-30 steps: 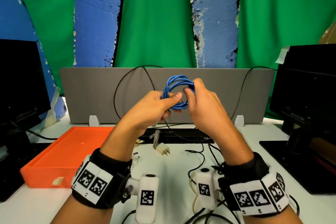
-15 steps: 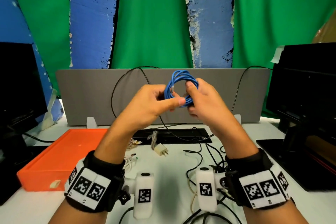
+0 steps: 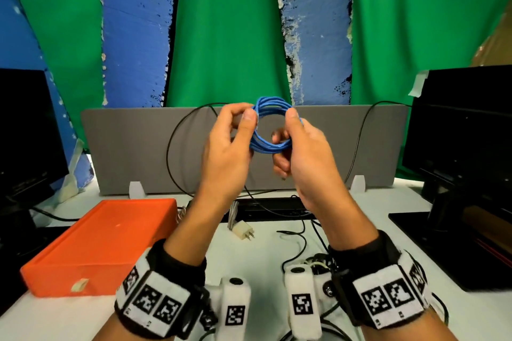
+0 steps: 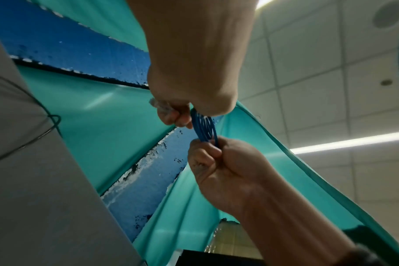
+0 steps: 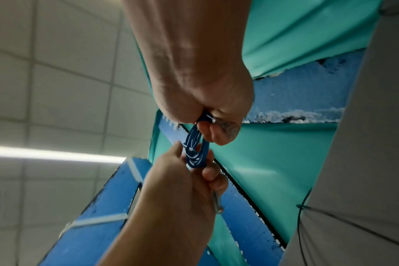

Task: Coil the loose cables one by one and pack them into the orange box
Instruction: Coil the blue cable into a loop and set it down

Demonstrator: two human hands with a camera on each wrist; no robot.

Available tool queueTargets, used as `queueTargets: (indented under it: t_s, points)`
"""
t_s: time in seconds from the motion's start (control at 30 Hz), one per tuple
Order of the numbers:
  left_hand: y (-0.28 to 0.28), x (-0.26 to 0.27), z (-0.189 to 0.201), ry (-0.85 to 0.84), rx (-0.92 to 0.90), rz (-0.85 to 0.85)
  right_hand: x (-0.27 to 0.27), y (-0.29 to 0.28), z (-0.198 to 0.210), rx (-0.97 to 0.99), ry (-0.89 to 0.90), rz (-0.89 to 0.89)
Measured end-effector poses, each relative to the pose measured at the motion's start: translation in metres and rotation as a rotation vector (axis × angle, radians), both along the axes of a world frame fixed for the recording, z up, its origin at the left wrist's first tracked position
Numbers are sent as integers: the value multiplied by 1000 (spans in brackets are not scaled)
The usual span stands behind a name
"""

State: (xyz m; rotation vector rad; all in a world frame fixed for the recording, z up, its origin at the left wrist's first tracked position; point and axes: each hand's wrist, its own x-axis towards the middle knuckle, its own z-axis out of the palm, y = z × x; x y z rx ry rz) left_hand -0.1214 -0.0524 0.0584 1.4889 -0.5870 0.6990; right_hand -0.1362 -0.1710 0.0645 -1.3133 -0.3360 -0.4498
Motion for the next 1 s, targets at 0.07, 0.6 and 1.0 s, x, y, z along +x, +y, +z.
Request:
queueTargets:
  t_s: [0.07, 0.6, 1.0]
  points:
    - [-2, -5, -3, -137, 138, 197, 3, 4, -4, -216, -98, -199]
    - [15, -13, 15, 136, -233, -441, -6, 14, -8, 131, -204, 365]
    - [-26, -19, -1, 59, -331, -152, -5, 13, -5, -92, -293, -121]
